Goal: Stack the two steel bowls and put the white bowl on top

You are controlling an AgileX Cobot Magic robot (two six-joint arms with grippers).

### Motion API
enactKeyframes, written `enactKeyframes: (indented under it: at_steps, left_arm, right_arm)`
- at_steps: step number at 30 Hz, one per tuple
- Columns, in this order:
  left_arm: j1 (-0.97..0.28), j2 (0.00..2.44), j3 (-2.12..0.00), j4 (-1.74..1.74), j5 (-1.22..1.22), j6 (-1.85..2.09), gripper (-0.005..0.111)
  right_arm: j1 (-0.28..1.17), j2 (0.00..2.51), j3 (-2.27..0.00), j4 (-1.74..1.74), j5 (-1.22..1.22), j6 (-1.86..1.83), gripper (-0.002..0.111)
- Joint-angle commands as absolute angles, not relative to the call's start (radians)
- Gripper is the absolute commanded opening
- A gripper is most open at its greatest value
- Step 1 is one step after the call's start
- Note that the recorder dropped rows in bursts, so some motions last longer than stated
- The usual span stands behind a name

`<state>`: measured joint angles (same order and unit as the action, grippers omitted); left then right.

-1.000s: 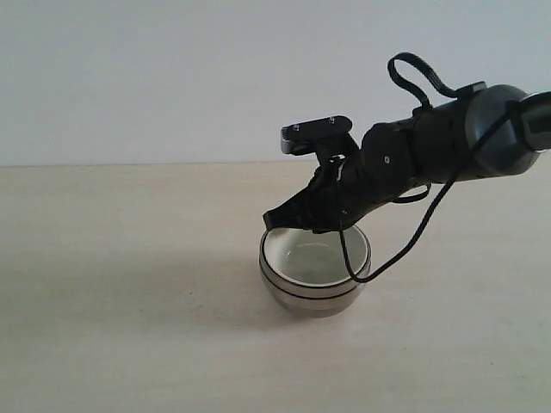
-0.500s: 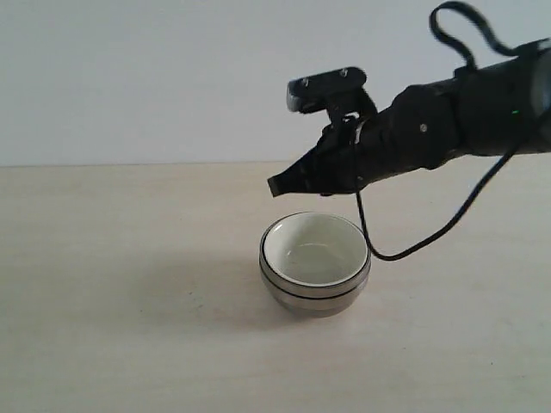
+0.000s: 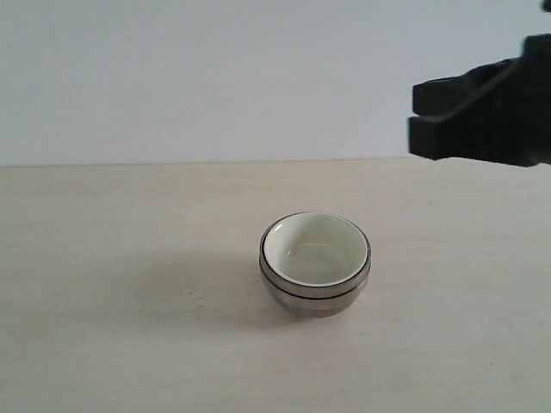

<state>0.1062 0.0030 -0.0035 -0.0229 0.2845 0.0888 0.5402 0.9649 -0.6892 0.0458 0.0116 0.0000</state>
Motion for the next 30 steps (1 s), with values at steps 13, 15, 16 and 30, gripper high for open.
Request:
enactKeyframes:
  at_steps: [13,15,16,30]
  left_arm:
    - [0.107,0.0,0.0,-0.026,0.278,0.078,0.004]
    - [0.107,0.0,0.0,-0.026,0.278,0.078,0.004]
    - [0.107,0.0,0.0,-0.026,0.278,0.078,0.004]
    - [0.107,0.0,0.0,-0.026,0.278,0.078,0.004]
  right_arm:
    - [0.538,0.235,-0.5,0.045,0.344,0.158,0.0]
    - [0.538,0.203,-0.5,0.045,0.334,0.158,0.0]
    - [0.538,0.195,-0.5,0.045,0.334,0.158,0.0]
    - [0.538,0.191,-0.5,0.043,0.334,0.15,0.0]
